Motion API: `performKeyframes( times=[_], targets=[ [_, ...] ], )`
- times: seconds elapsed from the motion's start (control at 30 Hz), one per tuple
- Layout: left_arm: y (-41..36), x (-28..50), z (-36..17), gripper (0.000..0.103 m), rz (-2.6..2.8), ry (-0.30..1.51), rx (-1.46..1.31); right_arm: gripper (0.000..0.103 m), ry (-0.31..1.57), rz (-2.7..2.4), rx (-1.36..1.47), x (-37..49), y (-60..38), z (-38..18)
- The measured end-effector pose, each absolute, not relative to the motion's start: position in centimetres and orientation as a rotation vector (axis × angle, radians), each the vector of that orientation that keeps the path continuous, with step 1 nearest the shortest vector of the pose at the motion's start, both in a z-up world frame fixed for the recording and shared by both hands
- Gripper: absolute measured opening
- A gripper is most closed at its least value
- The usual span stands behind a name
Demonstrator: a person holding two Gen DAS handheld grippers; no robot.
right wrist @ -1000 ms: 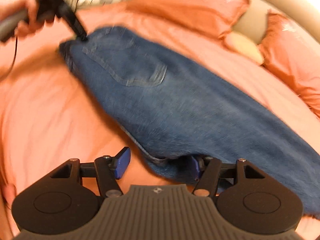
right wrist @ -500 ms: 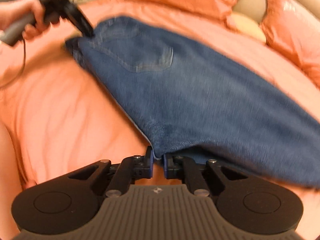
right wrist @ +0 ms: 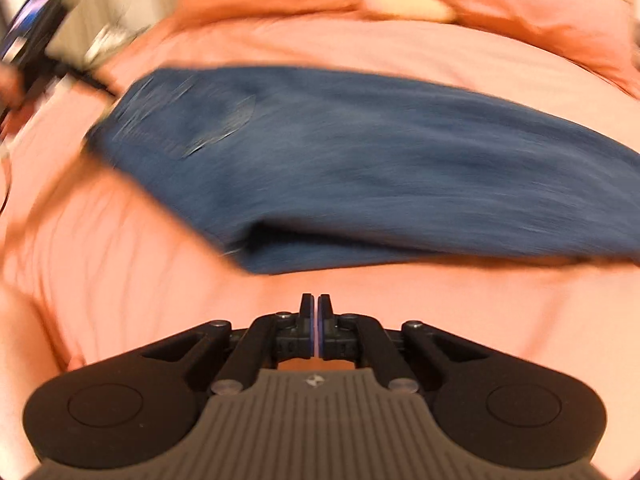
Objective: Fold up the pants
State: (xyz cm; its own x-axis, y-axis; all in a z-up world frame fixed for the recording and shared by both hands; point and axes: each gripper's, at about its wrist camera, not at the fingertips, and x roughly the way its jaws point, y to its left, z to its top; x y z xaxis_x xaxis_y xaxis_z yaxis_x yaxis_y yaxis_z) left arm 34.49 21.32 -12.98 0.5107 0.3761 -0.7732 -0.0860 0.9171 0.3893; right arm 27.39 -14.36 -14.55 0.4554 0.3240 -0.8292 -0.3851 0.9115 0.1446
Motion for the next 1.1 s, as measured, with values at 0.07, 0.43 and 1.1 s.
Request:
performKeyframes(
  times=[0.07,0.43,1.1],
  targets=[
    [20.0,34.5,-11.7,0.057,0.256,0.999,0.291,0.0,0.992,0.364,0.005,28.2,-18.7,-13.1],
    [11.4,36.7,-12.1,0.057,0.134,1.031,0.148,0.025,0.925,-0.049,0.419,33.4,-47.2,-6.7],
    [9.0,43.3,-20.3,0.057,0.301,1.223,0.132,0.013,0.928,-0.276,0.954,41.6,-66.7,-14.9]
  ],
)
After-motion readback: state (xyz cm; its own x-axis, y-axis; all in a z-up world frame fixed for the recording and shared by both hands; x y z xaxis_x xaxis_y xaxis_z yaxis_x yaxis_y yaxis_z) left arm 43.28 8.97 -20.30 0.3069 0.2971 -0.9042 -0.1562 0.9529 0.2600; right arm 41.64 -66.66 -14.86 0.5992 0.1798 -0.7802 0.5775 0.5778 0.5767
